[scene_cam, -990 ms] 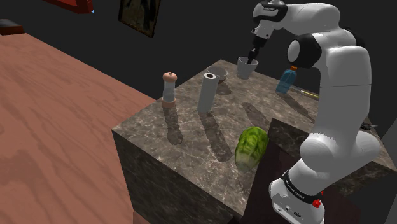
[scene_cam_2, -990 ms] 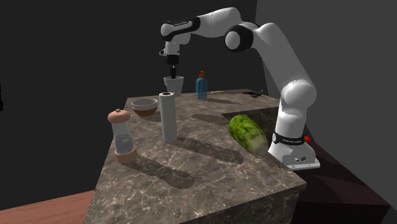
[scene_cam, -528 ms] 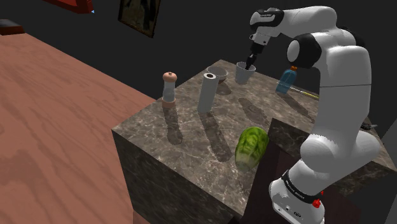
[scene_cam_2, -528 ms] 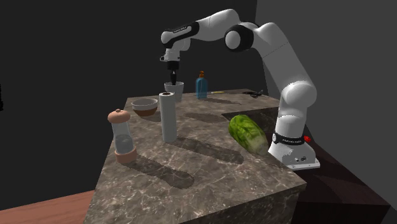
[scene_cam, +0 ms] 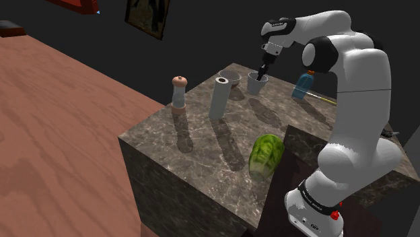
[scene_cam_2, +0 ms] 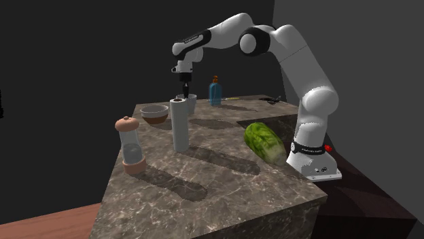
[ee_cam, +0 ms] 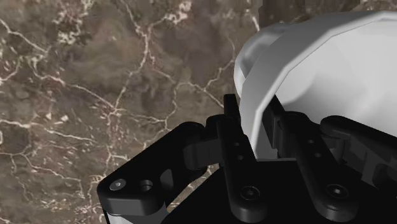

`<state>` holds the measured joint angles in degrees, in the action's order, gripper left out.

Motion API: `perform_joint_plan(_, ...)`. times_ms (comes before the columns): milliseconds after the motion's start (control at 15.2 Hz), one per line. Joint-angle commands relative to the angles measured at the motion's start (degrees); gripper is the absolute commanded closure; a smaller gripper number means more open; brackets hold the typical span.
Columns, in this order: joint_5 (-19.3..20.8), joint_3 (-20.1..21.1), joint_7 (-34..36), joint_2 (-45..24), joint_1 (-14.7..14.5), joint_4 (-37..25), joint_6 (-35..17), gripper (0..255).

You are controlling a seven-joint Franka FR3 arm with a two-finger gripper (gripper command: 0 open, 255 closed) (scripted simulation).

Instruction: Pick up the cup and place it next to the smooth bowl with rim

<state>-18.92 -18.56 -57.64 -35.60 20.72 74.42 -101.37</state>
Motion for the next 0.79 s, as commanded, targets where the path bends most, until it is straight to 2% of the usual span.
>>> perform_joint_plan(0, -0.2, 0.1, -0.3, -0.3, -0.1, 1.2, -1.5, 255)
perform_joint_plan(132, -0.4, 0.2, -0.6, -0.8, -0.2, 2.2, -2.9, 255)
perform_joint_plan(660, -0.4, 0.2, -0.6, -0.8, -0.2, 2.2, -2.9, 255)
perform_joint_plan(726, -0.4, 0.2, -0.6, -0.8, -0.2, 2.2, -2.9, 0)
